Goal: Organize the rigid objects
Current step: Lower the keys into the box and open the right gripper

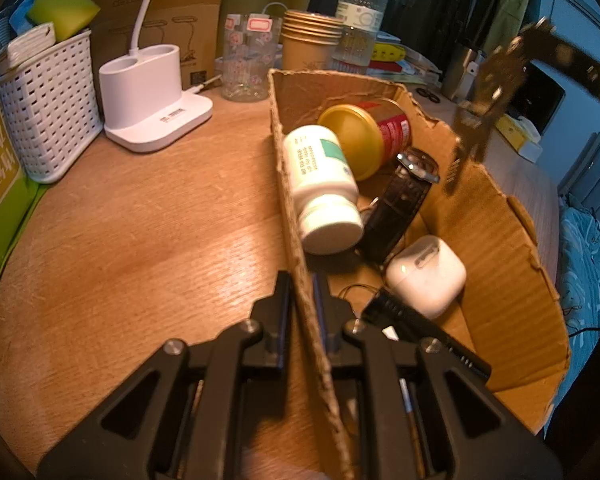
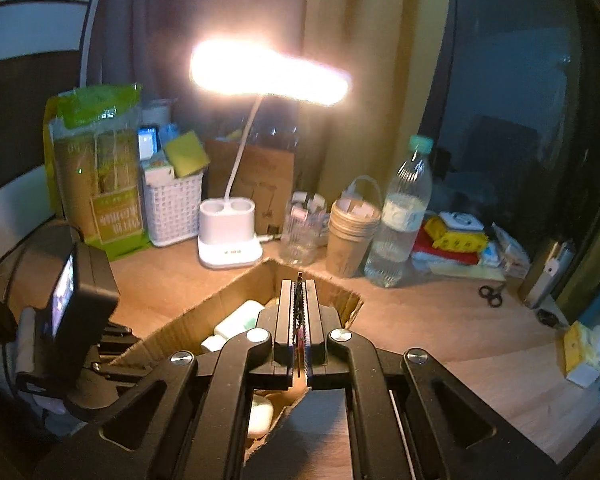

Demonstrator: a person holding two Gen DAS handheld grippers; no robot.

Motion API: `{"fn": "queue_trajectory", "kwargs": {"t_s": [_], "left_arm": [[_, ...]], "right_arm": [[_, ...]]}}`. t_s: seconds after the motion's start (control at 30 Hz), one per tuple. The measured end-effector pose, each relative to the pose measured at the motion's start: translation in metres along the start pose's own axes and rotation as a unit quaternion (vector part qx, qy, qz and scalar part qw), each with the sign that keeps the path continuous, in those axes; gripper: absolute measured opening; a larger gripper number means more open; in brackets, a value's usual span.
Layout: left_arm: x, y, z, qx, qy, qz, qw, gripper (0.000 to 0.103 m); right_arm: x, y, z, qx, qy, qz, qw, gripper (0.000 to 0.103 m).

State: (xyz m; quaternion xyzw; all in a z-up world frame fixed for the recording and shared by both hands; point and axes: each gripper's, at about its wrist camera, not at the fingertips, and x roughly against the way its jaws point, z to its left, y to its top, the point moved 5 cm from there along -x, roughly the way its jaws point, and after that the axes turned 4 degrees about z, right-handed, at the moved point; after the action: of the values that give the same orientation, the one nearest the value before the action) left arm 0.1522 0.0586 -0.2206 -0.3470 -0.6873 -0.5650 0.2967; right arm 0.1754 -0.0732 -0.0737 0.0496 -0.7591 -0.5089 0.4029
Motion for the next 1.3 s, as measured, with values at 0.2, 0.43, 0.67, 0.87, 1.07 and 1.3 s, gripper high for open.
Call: {"fn": "queue_trajectory", "kwargs": {"t_s": [0.2, 0.43, 0.67, 0.87, 1.07, 1.3], "left_arm": [[0.0, 0.0, -0.001, 0.0, 0.0, 0.0, 1.0, 0.012], [0.0, 0.0, 0.0, 0.0, 0.0, 0.0, 1.0, 0.012], [0.0, 0.0, 0.0, 0.0, 0.0, 0.0, 1.0, 0.012], [0.0, 0.0, 0.0, 0.0, 0.0, 0.0, 1.0, 0.012], [0.0, 0.0, 0.0, 0.0, 0.0, 0.0, 1.0, 0.012], [0.0, 0.0, 0.0, 0.0, 0.0, 0.0, 1.0, 0.012]], "right_arm": [[-0.023, -0.013, -0.001, -0.004, 0.004, 0.029, 1.0, 0.004], [-0.045, -0.025, -0.001, 0.0, -0.008, 0.058, 0.998, 0.004], [-0.058, -0.035, 0.001, 0.004, -0.014, 0.079, 0.997, 0.004], [-0.058, -0.045, 0.004, 0.0, -0.014, 0.089, 0.996, 0.004], [-0.057, -0.057, 0.012, 0.003, -0.012, 0.105, 0.994, 0.004], [-0.053, -0.059, 0.017, 0.003, -0.015, 0.11, 0.994, 0.022]]}}
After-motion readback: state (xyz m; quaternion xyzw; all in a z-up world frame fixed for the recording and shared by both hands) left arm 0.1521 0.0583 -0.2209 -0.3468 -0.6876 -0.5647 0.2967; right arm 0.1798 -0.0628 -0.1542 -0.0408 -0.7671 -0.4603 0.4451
